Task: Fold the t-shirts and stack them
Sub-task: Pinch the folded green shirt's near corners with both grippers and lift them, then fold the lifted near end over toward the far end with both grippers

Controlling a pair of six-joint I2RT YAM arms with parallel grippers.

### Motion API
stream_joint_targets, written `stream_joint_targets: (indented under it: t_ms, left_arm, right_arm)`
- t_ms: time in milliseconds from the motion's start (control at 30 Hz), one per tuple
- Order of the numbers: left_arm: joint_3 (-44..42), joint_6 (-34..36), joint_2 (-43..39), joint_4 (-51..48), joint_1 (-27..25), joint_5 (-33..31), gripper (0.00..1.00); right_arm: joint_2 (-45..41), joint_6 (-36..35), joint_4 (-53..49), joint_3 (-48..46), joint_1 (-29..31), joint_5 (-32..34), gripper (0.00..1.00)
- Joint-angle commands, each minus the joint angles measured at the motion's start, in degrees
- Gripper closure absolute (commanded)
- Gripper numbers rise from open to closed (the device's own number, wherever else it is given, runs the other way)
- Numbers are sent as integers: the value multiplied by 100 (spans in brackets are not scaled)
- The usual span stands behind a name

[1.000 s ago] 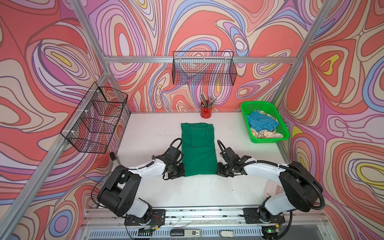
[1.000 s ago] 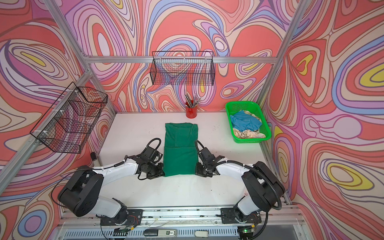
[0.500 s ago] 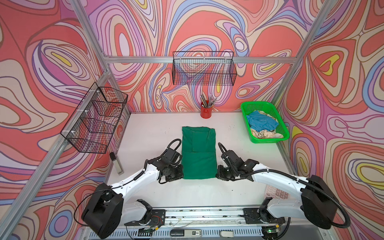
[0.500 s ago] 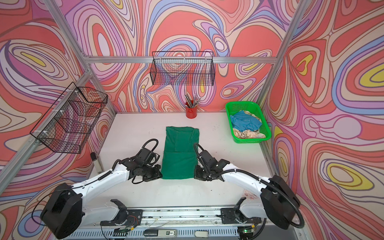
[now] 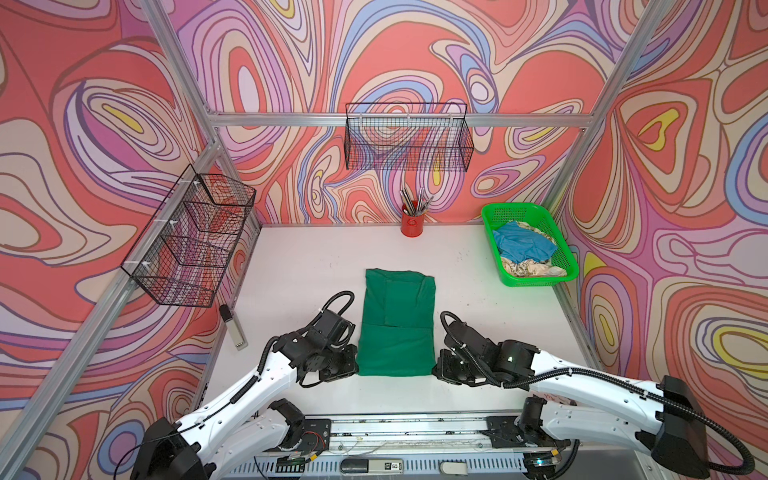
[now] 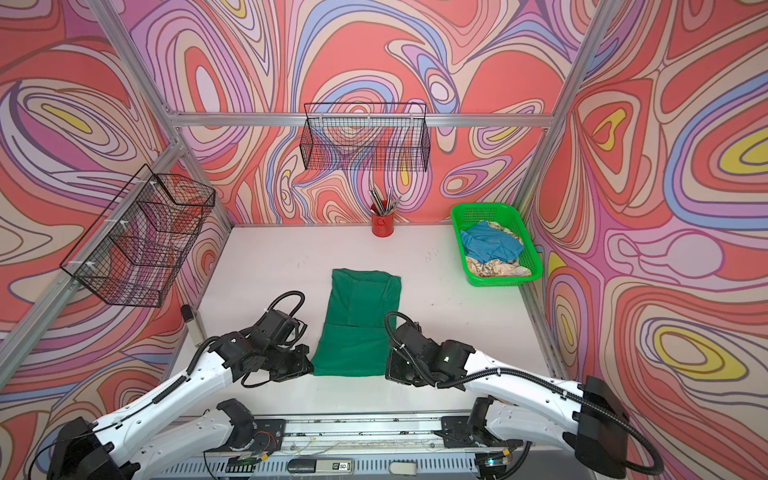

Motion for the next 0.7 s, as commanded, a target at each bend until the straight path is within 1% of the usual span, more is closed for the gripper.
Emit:
stream_joint_targets:
  t_ms: [0, 167, 267, 333, 467, 667]
  left_arm:
    - [315, -46, 122, -259, -24, -76, 100]
    - [1381, 389, 778, -579, -24, -185, 100]
    - [1908, 642, 1085, -646, 23, -337, 100]
    - [2296, 827, 1394, -706, 85, -325, 100]
    - [2793, 1031, 1868, -620, 193, -256, 100]
    - [3326, 1232, 2445, -420, 621, -78, 100]
  right_arm:
    - [-88, 261, -389, 494, 15, 654, 100]
    - [145, 53, -799, 1299, -10, 954, 100]
    - [331, -200, -886, 1640, -224, 981, 100]
    - [466, -445, -856, 1807, -492, 843, 100]
    - [781, -974, -846, 2147, -1105, 569, 100]
    - [1402, -1715, -822, 2655, -1929, 153, 100]
